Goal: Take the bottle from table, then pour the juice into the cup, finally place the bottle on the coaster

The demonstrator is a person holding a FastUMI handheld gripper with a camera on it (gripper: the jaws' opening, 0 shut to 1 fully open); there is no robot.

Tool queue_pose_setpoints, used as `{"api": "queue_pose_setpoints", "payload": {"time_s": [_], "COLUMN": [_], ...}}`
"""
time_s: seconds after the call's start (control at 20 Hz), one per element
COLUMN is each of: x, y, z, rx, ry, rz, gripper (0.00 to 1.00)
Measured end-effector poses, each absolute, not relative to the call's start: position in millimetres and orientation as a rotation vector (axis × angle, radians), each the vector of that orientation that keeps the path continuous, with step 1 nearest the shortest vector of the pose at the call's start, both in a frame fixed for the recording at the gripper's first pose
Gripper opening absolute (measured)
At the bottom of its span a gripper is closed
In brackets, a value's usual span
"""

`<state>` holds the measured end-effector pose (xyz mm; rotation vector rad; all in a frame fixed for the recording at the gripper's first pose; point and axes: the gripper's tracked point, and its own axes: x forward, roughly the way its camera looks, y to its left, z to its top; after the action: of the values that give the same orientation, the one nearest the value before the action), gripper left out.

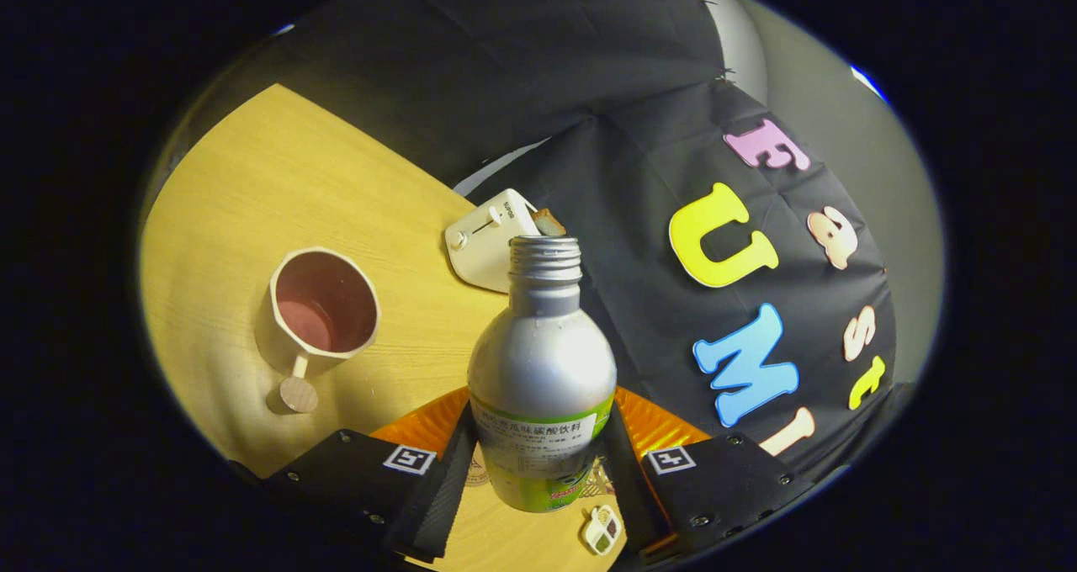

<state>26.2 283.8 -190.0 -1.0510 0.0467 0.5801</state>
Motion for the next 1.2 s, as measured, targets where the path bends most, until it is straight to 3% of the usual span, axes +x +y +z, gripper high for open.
{"api": "queue_pose_setpoints", "payload": {"time_s": [0.75,1.2], "x": [38,79], "y": [246,221], "z": [-197,-182], "rx": [-0.484,-0.074], "ry": [0.167,0.208], "rz": [0.541,0.499], "gripper": [0.76,0.76]}}
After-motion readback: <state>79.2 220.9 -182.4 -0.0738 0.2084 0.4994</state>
